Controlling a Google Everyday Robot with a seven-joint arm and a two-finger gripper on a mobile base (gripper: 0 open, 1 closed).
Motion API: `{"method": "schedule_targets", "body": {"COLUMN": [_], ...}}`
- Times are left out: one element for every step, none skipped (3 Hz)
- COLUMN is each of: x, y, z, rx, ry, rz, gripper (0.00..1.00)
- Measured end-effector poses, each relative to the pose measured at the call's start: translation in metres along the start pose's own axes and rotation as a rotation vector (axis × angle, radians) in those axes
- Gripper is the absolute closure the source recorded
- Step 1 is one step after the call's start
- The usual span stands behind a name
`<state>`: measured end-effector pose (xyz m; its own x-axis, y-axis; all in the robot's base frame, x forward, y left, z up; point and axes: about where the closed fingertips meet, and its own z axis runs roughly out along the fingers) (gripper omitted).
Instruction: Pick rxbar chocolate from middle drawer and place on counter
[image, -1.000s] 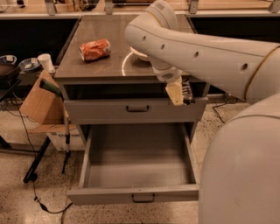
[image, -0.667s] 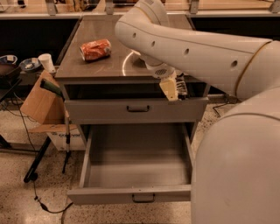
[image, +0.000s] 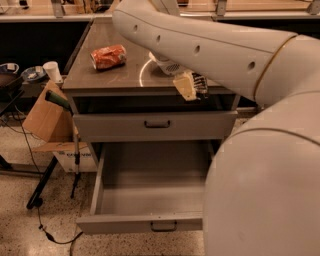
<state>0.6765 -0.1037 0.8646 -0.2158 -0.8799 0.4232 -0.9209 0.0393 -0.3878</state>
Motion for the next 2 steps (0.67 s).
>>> {"method": "schedule_targets", "body": {"x": [0.004,0.012], "y": [-0.013,-0.026], "z": [-0.009,0.001], "rx": [0.052,0.089], "ry": [0.003,-0.011], "rz": [0.023,0.053], "gripper": [1.00,1.00]}}
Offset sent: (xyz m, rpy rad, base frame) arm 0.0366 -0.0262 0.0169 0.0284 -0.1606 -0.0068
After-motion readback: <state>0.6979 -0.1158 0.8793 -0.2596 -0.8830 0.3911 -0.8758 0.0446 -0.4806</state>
